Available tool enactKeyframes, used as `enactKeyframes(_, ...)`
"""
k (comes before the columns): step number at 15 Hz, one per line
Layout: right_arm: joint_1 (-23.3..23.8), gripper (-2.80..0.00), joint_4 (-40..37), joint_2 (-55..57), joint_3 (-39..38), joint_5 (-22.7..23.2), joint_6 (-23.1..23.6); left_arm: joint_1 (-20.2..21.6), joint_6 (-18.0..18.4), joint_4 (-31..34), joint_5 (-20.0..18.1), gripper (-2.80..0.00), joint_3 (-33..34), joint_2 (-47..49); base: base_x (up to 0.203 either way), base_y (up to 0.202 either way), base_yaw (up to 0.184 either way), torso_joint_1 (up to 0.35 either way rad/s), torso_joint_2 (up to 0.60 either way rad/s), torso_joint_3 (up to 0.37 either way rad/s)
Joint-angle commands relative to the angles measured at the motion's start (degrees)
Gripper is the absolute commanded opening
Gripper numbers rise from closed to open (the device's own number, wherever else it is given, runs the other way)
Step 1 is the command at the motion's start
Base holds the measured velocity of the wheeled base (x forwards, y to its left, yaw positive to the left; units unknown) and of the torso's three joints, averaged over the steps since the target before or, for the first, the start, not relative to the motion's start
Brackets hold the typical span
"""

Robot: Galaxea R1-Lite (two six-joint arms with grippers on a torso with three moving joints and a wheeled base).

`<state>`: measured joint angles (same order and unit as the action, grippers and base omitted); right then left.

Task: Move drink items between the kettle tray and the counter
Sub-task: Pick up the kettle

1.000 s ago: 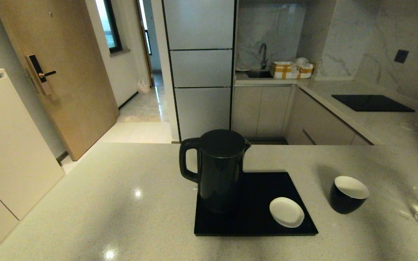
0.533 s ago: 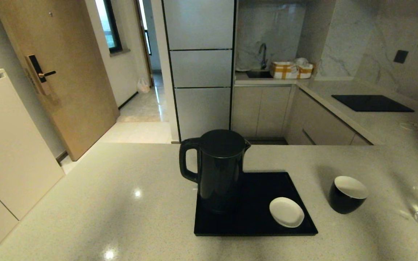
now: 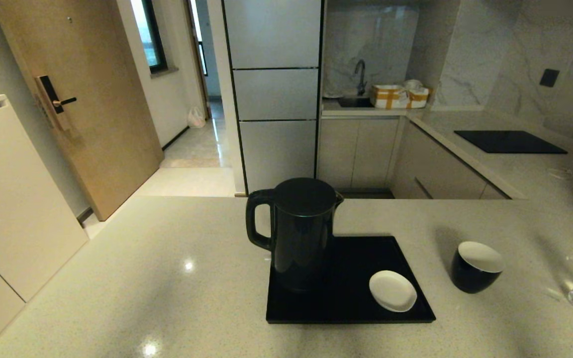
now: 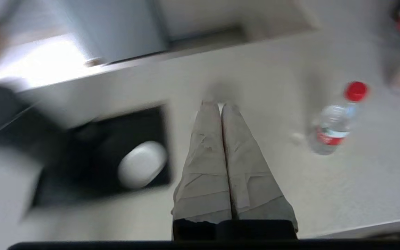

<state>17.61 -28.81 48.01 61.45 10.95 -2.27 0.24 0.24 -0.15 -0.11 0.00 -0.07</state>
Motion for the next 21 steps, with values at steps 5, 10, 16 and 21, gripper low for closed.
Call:
enactKeyframes(5, -13.88, -2.80, -37.66, -22.30, 20.48, 0.79, 2.97, 0.02, 0.02, -0.03, 0.02, -2.80, 0.00, 0.07, 0.000, 0.000, 0.000, 0.000, 0.00, 0.000)
enactKeyframes(10, -16.09, -2.80, -31.63, -41.28, 5.40, -2.89, 6.09, 0.02, 0.02, -0.03, 0.02, -2.80, 0.00, 0.07, 0.000, 0.000, 0.000, 0.000, 0.00, 0.000)
enactKeyframes(16, -17.07, -2.80, -1.20, -48.09, -18.21, -5.87, 2.18, 0.02, 0.02, -0.03, 0.02, -2.80, 0.00, 0.07, 0.000, 0.000, 0.000, 0.000, 0.00, 0.000)
enactKeyframes(21, -17.08, -2.80, 22.84, -48.10, -52.26, -8.57, 4.58, 0.02, 0.02, -0.03, 0.02, -2.80, 0.00, 0.07, 0.000, 0.000, 0.000, 0.000, 0.00, 0.000)
